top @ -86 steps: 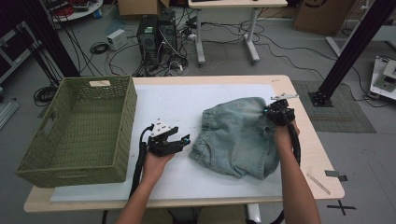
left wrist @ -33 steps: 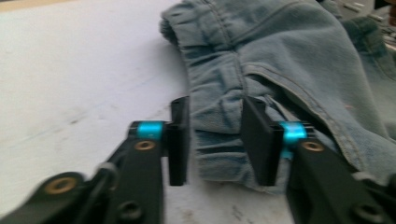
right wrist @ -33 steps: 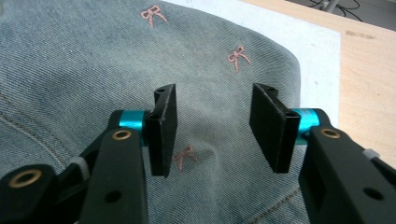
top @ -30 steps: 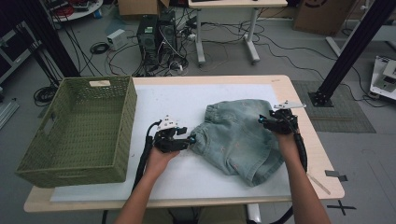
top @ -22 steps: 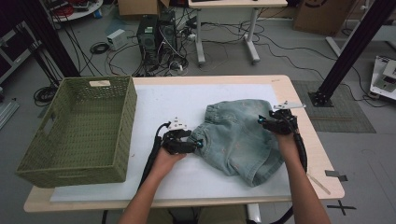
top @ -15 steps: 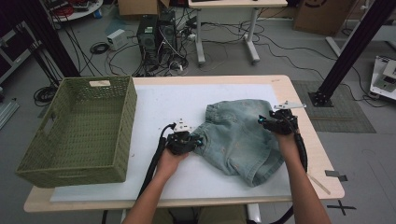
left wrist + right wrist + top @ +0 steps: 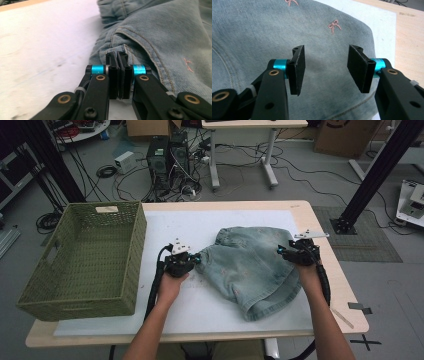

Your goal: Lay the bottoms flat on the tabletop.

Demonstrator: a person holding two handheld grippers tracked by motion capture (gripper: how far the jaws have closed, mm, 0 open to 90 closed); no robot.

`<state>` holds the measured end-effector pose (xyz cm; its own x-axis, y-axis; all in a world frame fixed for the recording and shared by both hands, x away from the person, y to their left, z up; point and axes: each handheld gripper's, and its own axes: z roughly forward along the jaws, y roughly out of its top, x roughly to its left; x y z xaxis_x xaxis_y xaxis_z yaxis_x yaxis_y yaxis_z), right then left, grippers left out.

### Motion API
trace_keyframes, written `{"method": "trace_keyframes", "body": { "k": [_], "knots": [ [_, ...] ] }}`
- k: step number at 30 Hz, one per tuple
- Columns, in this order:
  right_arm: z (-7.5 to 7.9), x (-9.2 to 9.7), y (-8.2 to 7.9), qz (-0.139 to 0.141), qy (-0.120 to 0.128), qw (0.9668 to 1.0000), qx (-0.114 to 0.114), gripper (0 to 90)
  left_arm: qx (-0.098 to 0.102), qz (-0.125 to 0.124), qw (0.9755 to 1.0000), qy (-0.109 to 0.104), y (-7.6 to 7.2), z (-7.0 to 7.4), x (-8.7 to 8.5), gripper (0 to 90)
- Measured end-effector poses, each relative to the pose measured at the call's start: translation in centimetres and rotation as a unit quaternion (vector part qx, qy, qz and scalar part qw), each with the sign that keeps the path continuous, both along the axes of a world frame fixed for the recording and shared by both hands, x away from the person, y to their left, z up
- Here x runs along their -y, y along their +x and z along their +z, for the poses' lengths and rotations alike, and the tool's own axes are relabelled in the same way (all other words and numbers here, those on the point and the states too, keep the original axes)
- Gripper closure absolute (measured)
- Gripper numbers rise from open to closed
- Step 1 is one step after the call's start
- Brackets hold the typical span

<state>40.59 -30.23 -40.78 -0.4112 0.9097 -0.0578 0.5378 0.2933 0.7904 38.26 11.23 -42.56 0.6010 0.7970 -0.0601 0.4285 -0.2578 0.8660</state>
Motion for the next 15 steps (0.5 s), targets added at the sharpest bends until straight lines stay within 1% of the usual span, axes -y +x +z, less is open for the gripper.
{"method": "trace_keyframes", "body": {
  "k": [1,4,8,11,12,13,15],
  "knots": [
    [0.0,0.0,-0.1,0.001,-0.001,1.0,0.002,49.6,0.002,0.006,1.0,0.004,0.2,0.1,-0.3,88.2],
    [0.1,0.0,-0.3,0.003,-0.003,1.0,0.003,49.9,0.002,0.025,0.9997,0.002,0.6,0.3,-0.9,88.2],
    [0.3,0.4,-0.6,0.003,-0.002,1.0,0.006,50.4,0.014,0.042,0.999,0.013,0.8,0.3,-1.4,88.2],
    [0.3,0.7,-0.8,0.002,-0.005,1.0,0.002,50.6,0.018,0.057,0.9981,0.011,1.0,0.3,-1.8,88.2],
    [0.3,0.8,-0.9,0.004,-0.004,1.0,0.001,50.6,0.019,0.061,0.9979,0.013,1.1,0.3,-2.0,88.2],
    [0.3,0.9,-1.0,0.007,-0.002,1.0,0.002,50.7,0.019,0.065,0.9976,0.011,1.2,0.3,-2.2,88.3],
    [0.3,0.8,-1.2,0.018,-0.002,0.9998,0.002,50.7,0.018,0.067,0.9975,0.007,1.3,0.2,-2.3,88.2]
  ]
}}
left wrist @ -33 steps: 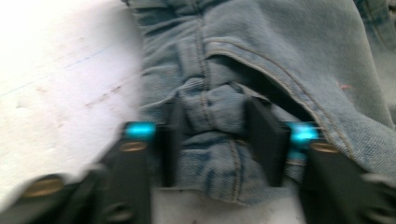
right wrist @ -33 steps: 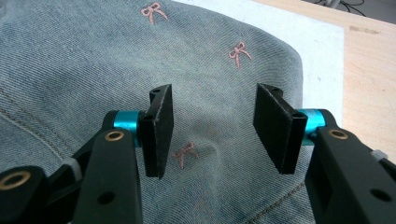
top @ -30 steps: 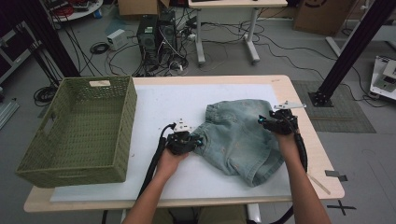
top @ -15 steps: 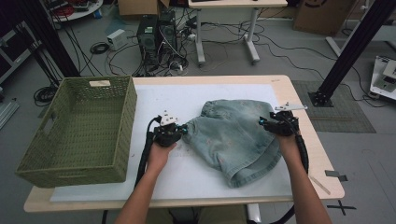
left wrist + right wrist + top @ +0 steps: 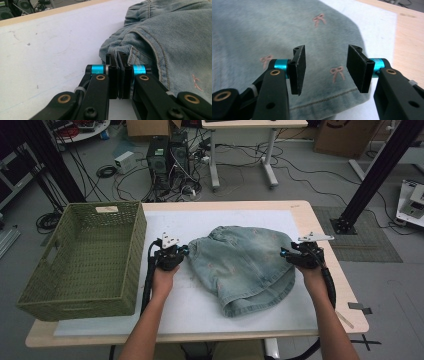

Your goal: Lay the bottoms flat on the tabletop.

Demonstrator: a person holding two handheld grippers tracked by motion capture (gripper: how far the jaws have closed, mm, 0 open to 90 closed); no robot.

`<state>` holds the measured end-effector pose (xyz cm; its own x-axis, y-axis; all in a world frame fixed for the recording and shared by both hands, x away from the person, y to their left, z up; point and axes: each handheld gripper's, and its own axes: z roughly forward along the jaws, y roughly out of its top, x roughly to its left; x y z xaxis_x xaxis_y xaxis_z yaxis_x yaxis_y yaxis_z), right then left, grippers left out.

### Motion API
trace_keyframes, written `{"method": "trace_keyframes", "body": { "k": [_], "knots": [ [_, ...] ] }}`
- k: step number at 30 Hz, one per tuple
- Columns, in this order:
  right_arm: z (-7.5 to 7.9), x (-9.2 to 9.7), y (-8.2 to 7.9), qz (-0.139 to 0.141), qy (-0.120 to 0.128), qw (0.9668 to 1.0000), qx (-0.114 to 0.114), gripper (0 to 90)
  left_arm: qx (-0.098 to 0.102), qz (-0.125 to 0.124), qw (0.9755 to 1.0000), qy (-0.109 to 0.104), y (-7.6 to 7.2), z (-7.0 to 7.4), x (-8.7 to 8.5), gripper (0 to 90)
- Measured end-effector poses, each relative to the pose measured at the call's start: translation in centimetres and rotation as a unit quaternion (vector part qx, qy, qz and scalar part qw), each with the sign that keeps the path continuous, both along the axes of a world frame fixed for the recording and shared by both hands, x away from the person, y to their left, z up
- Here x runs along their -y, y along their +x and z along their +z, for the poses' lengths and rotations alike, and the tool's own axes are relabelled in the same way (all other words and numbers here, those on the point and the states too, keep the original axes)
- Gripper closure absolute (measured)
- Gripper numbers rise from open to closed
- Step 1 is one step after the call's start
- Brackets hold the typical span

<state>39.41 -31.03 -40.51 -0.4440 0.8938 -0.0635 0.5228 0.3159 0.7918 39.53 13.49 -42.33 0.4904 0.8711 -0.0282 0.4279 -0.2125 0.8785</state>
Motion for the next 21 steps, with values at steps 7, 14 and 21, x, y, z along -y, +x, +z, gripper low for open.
{"method": "trace_keyframes", "body": {
  "k": [7,14,21],
  "knots": [
    [-0.6,-1.7,-0.3,0.061,-0.001,0.9981,-0.005,49.3,0.015,-0.015,0.9995,-0.022,-0.7,0.2,0.6,60.8],
    [-2.0,-5.2,-0.4,0.161,0.003,0.9861,-0.043,44.0,0.025,-0.036,0.9985,-0.033,-2.0,0.5,0.9,43.2],
    [-2.4,-7.6,-0.9,0.215,0.005,0.9753,-0.05,52.6,0.021,-0.046,0.9983,-0.03,-2.5,0.2,1.1,43.2]
  ]
}}
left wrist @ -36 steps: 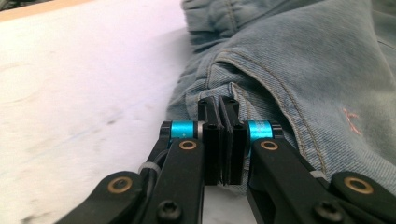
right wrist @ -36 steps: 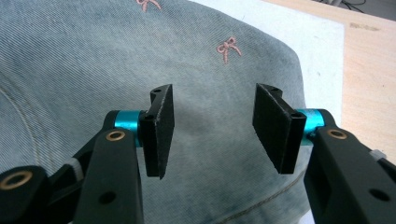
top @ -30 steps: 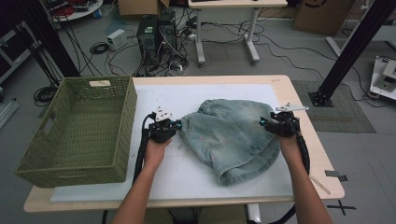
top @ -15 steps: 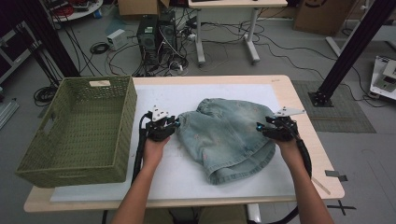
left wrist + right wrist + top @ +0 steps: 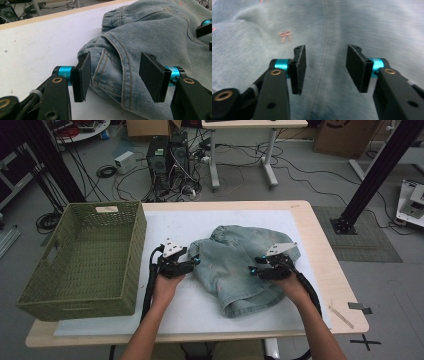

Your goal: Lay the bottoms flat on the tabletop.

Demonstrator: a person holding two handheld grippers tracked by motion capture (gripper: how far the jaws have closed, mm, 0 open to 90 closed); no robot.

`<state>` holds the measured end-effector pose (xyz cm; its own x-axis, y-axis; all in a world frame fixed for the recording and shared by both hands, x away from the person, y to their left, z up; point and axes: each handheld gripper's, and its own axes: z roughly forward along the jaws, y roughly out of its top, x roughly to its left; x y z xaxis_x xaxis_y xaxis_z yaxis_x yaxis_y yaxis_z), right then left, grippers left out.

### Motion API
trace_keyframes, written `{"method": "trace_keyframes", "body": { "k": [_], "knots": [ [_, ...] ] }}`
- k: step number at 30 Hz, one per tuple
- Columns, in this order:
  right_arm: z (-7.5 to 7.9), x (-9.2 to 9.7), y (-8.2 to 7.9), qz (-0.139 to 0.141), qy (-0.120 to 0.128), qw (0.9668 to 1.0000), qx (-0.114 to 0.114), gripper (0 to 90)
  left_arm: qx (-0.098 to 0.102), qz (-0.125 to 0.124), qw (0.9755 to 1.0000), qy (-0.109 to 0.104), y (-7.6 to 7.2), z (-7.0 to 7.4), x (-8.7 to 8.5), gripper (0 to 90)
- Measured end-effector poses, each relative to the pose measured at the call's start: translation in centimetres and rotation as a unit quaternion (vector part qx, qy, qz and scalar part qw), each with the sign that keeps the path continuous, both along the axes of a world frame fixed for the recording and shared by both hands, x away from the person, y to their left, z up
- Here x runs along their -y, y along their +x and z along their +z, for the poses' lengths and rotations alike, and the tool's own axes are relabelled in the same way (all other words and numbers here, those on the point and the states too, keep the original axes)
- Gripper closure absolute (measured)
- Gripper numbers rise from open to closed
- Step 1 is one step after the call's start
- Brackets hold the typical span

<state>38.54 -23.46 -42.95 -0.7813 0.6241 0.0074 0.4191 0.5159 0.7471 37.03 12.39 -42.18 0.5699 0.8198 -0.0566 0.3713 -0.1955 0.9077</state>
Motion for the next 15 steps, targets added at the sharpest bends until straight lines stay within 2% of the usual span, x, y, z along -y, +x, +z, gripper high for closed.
{"method": "trace_keyframes", "body": {
  "k": [2,4,5,6,7,9,10,12,15],
  "knots": [
    [-0.3,-0.8,0.0,0.01,-0.012,0.9999,-0.001,54.1,-0.002,0.0,1.0,-0.001,0.0,0.0,0.0,43.2],
    [-0.7,-1.4,0.0,0.008,-0.04,0.9992,0.002,61.9,-0.001,-0.002,1.0,-0.003,-0.1,0.0,0.0,43.2],
    [-1.0,-1.6,0.2,0.003,-0.057,0.9984,0.0,70.1,-0.001,-0.003,1.0,-0.003,-0.2,0.0,0.0,43.2],
    [-1.1,-1.7,0.3,0.002,-0.06,0.9982,-0.002,75.2,0.0,-0.004,1.0,-0.004,-0.3,0.1,0.0,43.2],
    [-1.0,-1.7,0.4,0.003,-0.062,0.998,0.001,86.0,0.0,-0.005,1.0,-0.005,-0.4,0.1,0.1,43.2],
    [-0.7,-2.0,0.5,-0.006,-0.082,0.9965,0.012,87.8,0.001,-0.007,1.0,-0.007,-0.6,0.2,0.1,43.2],
    [-0.5,-2.0,0.6,-0.015,-0.088,0.9958,0.019,88.1,0.001,-0.007,0.9999,-0.01,-0.7,0.2,0.1,43.2],
    [-0.2,-1.9,0.8,-0.052,-0.094,0.9934,0.038,88.2,-0.002,-0.008,0.9999,-0.009,-0.9,0.2,0.2,43.2],
    [0.0,-1.3,1.4,-0.114,-0.087,0.9882,0.055,88.0,-0.005,-0.013,0.9998,-0.011,-1.2,0.2,0.3,43.4]
  ]
}}
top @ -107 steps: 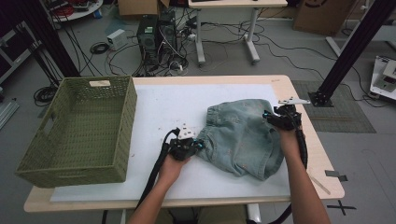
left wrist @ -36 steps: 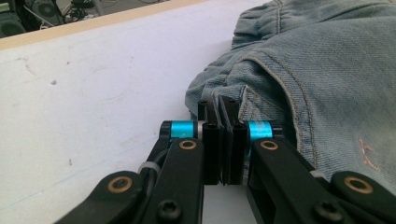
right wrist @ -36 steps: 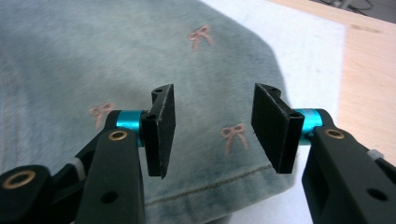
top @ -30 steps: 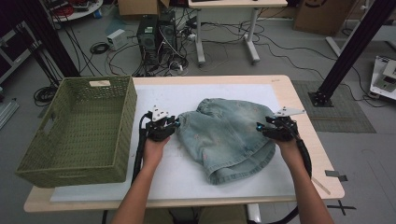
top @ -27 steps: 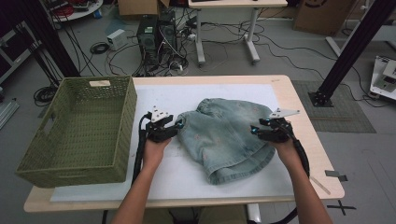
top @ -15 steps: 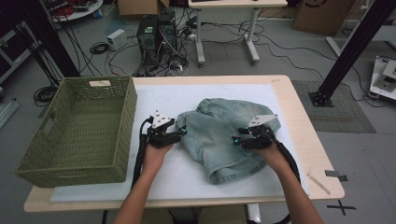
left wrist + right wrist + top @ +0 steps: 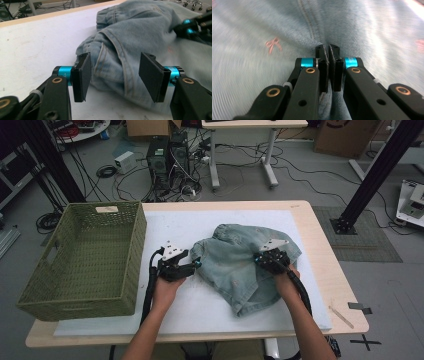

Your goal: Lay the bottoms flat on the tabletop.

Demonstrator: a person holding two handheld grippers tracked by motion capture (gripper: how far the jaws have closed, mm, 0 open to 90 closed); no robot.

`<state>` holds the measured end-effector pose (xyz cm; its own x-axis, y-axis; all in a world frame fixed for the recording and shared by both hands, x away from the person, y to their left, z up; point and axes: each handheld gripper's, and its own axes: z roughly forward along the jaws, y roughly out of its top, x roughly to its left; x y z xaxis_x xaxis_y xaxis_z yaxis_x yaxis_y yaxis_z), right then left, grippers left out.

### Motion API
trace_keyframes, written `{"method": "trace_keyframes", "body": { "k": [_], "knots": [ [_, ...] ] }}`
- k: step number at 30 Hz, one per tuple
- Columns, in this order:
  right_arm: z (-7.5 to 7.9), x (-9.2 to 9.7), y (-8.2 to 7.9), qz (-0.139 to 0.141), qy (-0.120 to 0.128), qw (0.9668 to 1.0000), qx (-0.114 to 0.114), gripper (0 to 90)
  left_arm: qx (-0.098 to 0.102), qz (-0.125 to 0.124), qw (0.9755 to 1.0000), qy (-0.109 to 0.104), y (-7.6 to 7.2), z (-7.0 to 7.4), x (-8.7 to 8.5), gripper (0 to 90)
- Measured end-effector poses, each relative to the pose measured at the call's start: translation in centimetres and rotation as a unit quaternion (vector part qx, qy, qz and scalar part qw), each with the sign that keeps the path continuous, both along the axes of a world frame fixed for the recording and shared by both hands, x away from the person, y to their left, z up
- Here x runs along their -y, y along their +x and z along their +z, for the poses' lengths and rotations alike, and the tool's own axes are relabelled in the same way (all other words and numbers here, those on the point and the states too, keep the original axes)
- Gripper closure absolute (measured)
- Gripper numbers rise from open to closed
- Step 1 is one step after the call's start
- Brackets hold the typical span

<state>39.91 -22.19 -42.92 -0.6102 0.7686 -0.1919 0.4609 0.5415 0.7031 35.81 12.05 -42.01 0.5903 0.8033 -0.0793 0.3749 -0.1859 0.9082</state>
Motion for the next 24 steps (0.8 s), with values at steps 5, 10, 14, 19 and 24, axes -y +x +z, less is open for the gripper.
{"method": "trace_keyframes", "body": {
  "k": [5,10,14,19,24],
  "knots": [
    [0.0,0.7,0.5,-0.068,-0.005,0.9975,0.02,83.8,-0.024,-0.019,0.9995,-0.004,-1.1,-0.7,0.9,43.4],
    [0.3,1.3,0.3,-0.072,0.026,0.9968,0.021,60.9,-0.061,-0.034,0.9976,0.004,-1.3,-1.7,2.5,43.3],
    [0.8,1.6,-0.1,-0.067,0.042,0.9963,0.033,51.7,-0.074,-0.037,0.9966,0.0,-1.1,-2.0,3.5,41.1],
    [1.0,1.6,-0.2,-0.06,0.044,0.9965,0.039,48.8,-0.108,-0.022,0.9938,0.011,-0.4,-2.8,4.6,39.3],
    [1.0,1.8,-0.3,-0.058,0.046,0.9965,0.04,48.9,-0.112,-0.008,0.9932,0.029,0.0,-2.7,5.4,54.6]
  ]
}}
